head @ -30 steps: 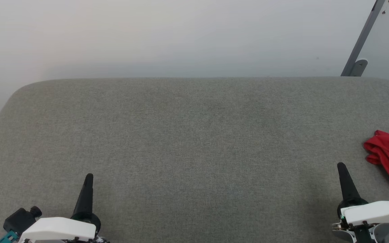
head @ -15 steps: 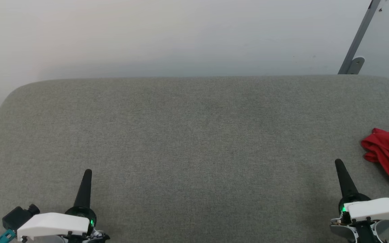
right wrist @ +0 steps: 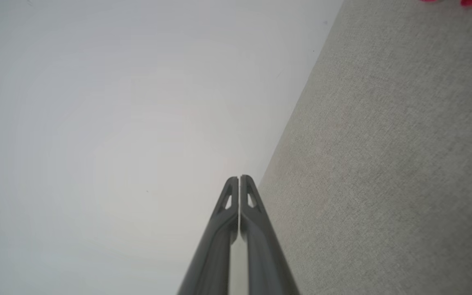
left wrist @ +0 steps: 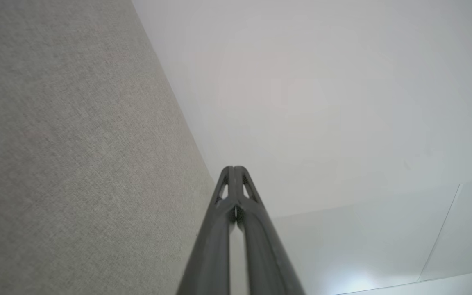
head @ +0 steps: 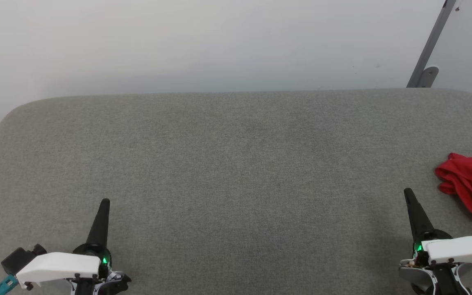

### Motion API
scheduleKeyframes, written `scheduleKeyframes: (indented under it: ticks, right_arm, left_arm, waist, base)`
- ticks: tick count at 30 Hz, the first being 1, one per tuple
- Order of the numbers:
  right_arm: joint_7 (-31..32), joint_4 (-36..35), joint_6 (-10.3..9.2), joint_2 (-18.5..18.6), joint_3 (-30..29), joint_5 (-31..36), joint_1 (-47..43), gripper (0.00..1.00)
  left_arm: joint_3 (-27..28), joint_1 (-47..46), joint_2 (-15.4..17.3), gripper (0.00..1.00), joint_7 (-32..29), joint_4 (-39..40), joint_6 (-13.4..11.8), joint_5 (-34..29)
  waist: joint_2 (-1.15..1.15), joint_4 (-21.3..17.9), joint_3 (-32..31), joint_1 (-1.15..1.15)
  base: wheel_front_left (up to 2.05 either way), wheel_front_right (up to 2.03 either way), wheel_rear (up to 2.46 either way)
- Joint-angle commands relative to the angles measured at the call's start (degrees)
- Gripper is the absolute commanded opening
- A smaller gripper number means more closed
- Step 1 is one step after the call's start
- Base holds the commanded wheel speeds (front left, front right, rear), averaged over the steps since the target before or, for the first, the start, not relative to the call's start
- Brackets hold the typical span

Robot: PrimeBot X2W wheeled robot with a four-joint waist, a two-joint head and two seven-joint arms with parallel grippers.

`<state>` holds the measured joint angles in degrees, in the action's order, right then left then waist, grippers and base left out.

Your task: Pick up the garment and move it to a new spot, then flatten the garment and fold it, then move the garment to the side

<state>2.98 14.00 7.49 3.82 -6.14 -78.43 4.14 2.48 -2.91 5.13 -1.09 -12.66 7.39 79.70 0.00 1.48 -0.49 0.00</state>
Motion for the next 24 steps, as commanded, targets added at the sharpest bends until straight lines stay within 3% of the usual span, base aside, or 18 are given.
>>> scheduleKeyframes:
  ticks: [1, 24]
  right_arm:
    - [0.5, -0.2, 0.0, -0.1, -0.2, -1.5, 1.1, 0.0]
    - [2.6, 0.0, 0.0, -0.8, -0.4, -10.2, 2.0, 0.0]
  left_arm:
    - [0.5, -1.2, -0.1, 0.0, -0.5, 0.0, 0.1, 1.8]
    - [2.1, -3.1, -0.8, 0.0, -3.3, -1.0, 0.2, 10.1]
  waist:
    - [0.0, -0.1, 0.0, 0.0]
    - [0.0, -1.0, 0.4, 0.0]
  base:
    - [0.0, 0.0, 0.0]
    - [0.0, 0.0, 0.0]
